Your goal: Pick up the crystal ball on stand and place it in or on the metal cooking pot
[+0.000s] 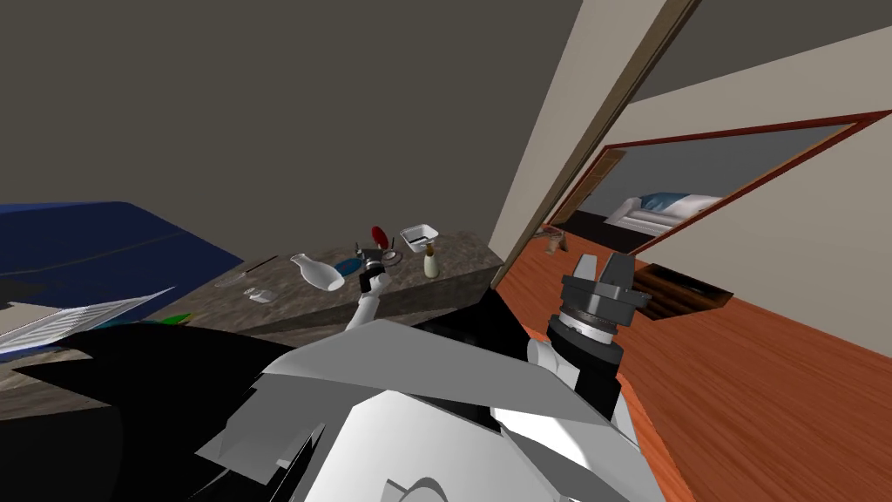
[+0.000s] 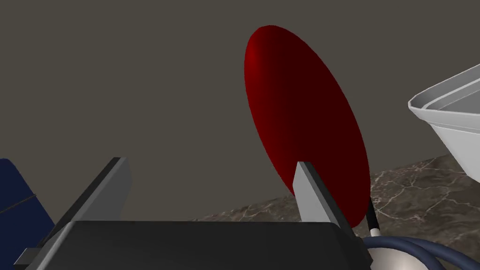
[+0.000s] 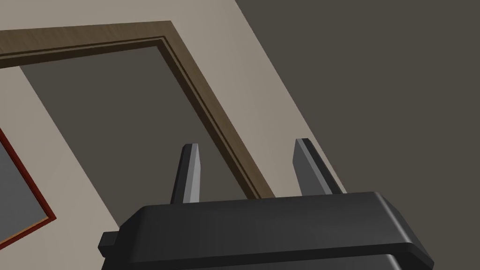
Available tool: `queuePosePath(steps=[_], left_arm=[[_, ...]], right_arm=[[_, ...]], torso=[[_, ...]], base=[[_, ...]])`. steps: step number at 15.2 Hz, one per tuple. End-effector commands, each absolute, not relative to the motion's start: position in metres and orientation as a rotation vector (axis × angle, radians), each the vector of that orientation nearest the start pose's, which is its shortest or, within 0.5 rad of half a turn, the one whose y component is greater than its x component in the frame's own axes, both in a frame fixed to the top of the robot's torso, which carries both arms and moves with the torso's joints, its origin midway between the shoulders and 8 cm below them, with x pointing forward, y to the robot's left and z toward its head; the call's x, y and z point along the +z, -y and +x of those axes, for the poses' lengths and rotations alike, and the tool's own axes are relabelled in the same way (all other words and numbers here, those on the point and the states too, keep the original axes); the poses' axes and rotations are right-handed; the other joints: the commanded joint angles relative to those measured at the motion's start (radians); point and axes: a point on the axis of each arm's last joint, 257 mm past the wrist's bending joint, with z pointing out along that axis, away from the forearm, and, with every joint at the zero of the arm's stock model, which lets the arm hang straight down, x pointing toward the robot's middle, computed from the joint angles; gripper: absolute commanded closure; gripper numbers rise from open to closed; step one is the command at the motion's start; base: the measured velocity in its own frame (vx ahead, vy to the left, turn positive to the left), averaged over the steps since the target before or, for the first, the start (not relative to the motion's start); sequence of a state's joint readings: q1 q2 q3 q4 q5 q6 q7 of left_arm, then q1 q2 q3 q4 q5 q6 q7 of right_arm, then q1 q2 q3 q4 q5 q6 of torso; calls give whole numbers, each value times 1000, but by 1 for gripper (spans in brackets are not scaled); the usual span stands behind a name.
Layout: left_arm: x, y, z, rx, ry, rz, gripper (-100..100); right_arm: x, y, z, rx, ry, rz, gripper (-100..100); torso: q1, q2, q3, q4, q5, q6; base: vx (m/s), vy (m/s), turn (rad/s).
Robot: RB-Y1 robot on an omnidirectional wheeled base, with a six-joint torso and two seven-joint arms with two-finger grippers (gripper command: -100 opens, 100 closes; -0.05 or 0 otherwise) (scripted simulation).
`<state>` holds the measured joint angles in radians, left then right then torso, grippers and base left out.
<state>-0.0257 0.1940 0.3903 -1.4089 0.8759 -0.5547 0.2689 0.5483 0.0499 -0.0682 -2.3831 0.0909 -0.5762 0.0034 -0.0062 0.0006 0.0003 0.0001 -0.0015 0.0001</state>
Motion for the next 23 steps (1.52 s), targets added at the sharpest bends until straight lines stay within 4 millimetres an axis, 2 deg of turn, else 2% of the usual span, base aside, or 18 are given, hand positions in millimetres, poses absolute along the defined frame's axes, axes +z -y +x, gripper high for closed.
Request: queuePosePath(steps=[1,8,13,15,18,19,20,23], left_arm=[[-160,-571,436,-1571,254,-1406,-100],[-194,-605,430,-1570,512,-1474,-100],[-216,-624,423,-1560,681,-1499,-100],[-212,-622,424,-1561,663,-1497,-100],[-204,-622,437,-1548,675,-1490,-100],[-207,-622,433,-1553,675,-1492,-100],[-206,-622,433,-1551,674,-1492,100],[-206,-623,432,-1549,675,-1488,100]], right_arm=[[67,289,303,1179,-541,512,0],[67,289,303,1179,-541,512,0],[67,289,303,1179,-541,512,0],[67,289,303,1179,-541,512,0],[67,289,303,1179,-541,512,0],[67,289,303,1179,-541,512,0],[67,289,303,1179,-541,512,0],[67,289,303,1179,-541,512,0]], torso=[[0,0,0,0,0,0],[3,-1,0,0,1,0],[6,-1,0,0,1,0],[7,0,0,0,2,-1],[11,3,2,1,2,0],[13,4,2,1,2,0],[12,4,2,1,2,0],[8,2,1,0,2,1]], base=[[36,-69,-110],[48,-49,-117],[47,3,-95],[24,20,-27],[-24,93,-67],[-21,72,-35],[-9,18,-19],[-2,1,1]])
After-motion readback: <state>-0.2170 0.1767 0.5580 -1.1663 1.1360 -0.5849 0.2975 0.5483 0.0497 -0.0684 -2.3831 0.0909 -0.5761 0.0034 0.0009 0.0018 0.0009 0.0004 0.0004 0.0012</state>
